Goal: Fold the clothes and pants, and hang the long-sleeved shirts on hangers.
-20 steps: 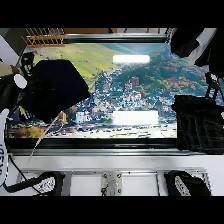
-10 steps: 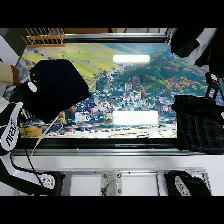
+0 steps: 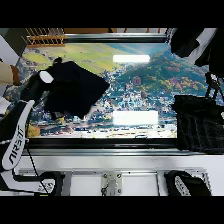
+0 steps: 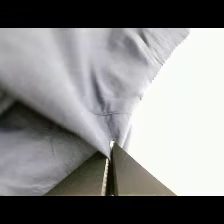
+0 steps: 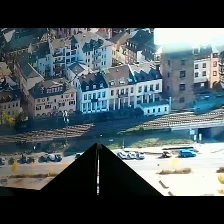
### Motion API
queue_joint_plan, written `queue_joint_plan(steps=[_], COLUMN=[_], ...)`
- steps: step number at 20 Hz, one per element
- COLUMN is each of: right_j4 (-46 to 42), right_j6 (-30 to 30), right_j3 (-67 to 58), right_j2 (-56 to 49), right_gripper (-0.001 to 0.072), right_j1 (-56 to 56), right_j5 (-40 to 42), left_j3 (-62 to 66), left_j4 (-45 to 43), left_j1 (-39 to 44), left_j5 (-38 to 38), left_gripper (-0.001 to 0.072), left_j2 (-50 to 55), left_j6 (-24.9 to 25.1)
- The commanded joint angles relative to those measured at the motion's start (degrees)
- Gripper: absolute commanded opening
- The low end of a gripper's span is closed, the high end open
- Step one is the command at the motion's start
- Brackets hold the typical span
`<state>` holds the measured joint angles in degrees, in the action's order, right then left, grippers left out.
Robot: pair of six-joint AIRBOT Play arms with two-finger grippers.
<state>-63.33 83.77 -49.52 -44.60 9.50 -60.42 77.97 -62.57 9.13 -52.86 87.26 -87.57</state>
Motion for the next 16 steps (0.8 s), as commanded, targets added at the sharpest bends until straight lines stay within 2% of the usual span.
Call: queue_joint_plan(steps=[1,4,6,7,8,9,12,16], right_j4=[0.1,0.2,0.2,0.2,0.2,0.2,1.2,2.2], right_j6=[0.0,0.0,0.0,0.0,0.0,0.0,0.0,0.2], right_j3=[0.0,0.0,0.0,0.0,0.0,0.0,0.0,0.0], right_j2=[0.0,0.0,0.0,0.0,0.0,0.0,0.0,0.0], right_gripper=[0.002,0.002,0.002,0.0019,0.002,0.002,0.002,0.002], right_j1=[0.0,0.0,-0.1,-0.1,-0.1,-0.1,-0.1,-0.1], right_j5=[0.0,0.0,0.0,0.0,0.0,0.0,0.0,0.0], left_j3=[0.5,0.6,0.6,0.6,0.6,0.6,0.5,-0.1], left_j4=[3.2,2.1,2.3,2.4,2.3,2.3,2.1,2.2], left_j1=[16.4,29.0,33.3,34.1,34.1,33.2,24.9,6.5], left_j5=[-1.8,3.7,8.6,10.0,10.4,10.3,7.4,1.4], left_gripper=[0.0005,0.0005,0.0007,0.0153,0.0553,0.0708,0.0708,0.0708], left_j2=[-4.0,-3.4,-2.1,-1.6,-1.4,-1.5,-2.9,-3.3], left_j6=[0.7,0.7,-0.3,-1.5,-2.8,-3.5,-3.4,-3.4])
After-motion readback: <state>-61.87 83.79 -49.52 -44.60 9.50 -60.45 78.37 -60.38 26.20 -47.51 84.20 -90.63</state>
